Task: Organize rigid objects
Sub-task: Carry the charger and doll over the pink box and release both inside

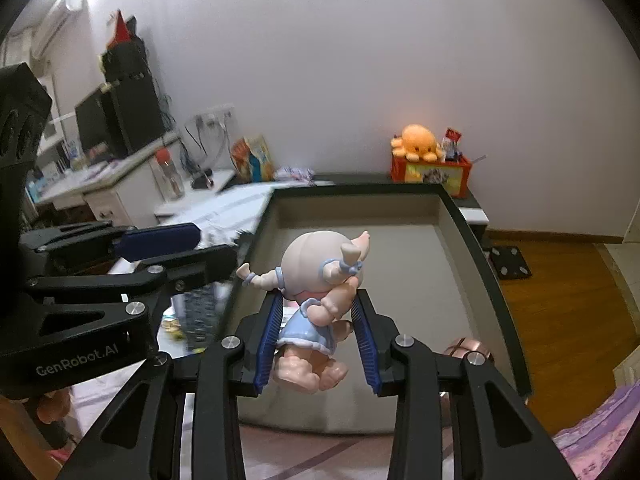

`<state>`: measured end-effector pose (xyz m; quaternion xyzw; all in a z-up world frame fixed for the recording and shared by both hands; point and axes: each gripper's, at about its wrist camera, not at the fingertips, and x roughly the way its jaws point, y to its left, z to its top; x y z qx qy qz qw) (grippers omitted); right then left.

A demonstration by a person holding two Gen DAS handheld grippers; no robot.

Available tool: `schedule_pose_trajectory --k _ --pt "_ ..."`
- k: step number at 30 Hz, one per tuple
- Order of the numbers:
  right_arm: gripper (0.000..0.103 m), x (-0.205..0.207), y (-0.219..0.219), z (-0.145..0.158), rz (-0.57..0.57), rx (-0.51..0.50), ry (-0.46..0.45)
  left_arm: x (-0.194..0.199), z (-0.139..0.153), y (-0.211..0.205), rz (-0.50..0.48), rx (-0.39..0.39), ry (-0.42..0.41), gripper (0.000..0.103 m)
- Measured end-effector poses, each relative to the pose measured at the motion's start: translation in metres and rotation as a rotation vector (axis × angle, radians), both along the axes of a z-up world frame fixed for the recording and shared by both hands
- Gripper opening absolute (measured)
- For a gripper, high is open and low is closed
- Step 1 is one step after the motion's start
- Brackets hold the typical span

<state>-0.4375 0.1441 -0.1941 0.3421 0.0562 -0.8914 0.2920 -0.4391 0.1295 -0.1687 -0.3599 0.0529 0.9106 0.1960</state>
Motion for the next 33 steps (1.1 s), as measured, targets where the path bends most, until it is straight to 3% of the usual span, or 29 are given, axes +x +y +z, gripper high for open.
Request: schedule_pose_trajectory --k 10,16,20,33 --pt "0.037 -0.001 0.015 -0.009 0.01 -0.066 -0.013 0.035 -0.025 -0.05 0.092 -0.034 -0.014 0.041" --pt "0.037 0.016 0.015 -0.013 0.02 -0.073 -0.026 0.081 -0.05 -0.059 0.078 -0.085 -0.06 0.058" --pt "0.037 0.028 0.018 -0.01 0.019 -0.079 -0.023 0.106 -0.061 -0.057 0.036 -0.116 -0.068 0.076" --pt "0.037 0.056 0.024 0.001 0.018 -0.084 -0.013 0.119 -0.104 -0.048 0.017 -0.157 -0.154 0.08"
